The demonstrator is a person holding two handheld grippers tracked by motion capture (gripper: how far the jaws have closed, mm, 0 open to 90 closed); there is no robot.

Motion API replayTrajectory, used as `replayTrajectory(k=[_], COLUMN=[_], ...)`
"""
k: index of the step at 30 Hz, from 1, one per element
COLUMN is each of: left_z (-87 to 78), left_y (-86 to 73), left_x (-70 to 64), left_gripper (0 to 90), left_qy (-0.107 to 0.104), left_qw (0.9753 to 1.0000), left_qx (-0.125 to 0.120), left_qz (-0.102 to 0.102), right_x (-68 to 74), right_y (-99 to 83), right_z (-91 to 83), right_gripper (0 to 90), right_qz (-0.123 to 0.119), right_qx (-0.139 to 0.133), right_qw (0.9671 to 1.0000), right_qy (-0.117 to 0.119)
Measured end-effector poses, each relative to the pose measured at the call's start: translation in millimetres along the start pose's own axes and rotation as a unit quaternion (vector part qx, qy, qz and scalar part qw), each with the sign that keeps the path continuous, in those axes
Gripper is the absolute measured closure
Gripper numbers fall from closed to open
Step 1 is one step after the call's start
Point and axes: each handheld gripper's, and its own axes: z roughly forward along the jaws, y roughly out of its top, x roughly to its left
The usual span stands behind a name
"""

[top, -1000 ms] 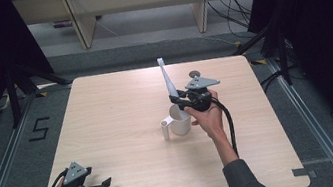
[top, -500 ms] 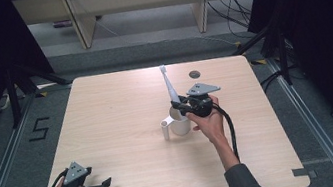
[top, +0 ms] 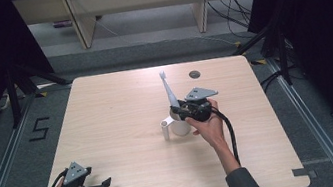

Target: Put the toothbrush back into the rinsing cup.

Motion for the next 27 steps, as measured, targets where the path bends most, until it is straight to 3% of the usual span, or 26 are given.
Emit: replayTrajectory(k=[3, 9, 13, 17, 18, 23, 24, 26, 27], left_z=[-0.2, -1.0, -0.6, -0.3, 0.1, 0.2, 0.1, -0.2, -0.1], left_y=[-0.1, 0.2, 0.2, 0.1, -0.3, -0.4, -0.4, 0.0, -0.1], left_x=[-0.2, 0.0, -0.3, -0.1, -0.5, -0.4, -0.3, 0.3, 0.2], left_gripper=[14.8, 14.8, 14.7, 14.7, 14.7, 14.8, 14.8, 14.7, 14.7], left_qy=[0.001, 0.0, 0.001, 0.002, 0.003, 0.003, 0.003, 0.0, 0.0], left_qw=[1.0, 1.0, 1.0, 1.0, 1.0, 1.0, 1.0, 1.0, 1.0], left_qx=[-0.001, 0.001, -0.001, 0.0, -0.004, -0.003, -0.002, 0.003, 0.002], left_qz=[-0.002, -0.001, -0.002, -0.002, -0.003, -0.002, -0.002, 0.0, -0.001], right_x=[3.0, 2.9, 4.7, 4.4, 2.5, 5.1, 3.3, 4.0, 2.2], right_y=[-0.8, -2.4, -3.8, -5.7, -5.7, -6.5, -6.7, -7.1, -7.0], right_z=[-0.5, 0.2, -2.4, -2.0, -1.7, -2.9, -2.1, -1.5, -1.8], right_gripper=[66.8, 66.7, 66.7, 66.7, 66.7, 66.7, 66.7, 66.7, 66.6], right_qz=[0.011, -0.005, 0.014, 0.012, 0.002, 0.014, 0.004, 0.011, -0.002], right_qx=[0.009, 0.006, 0.023, 0.022, 0.02, 0.031, 0.027, 0.029, 0.029], right_qw=[0.9999, 1.0, 0.9996, 0.9997, 0.9998, 0.9994, 0.9996, 0.9995, 0.9996], right_qy=[0.004, 0.001, 0.002, 0.004, 0.003, 0.002, 0.002, 0.006, -0.001])
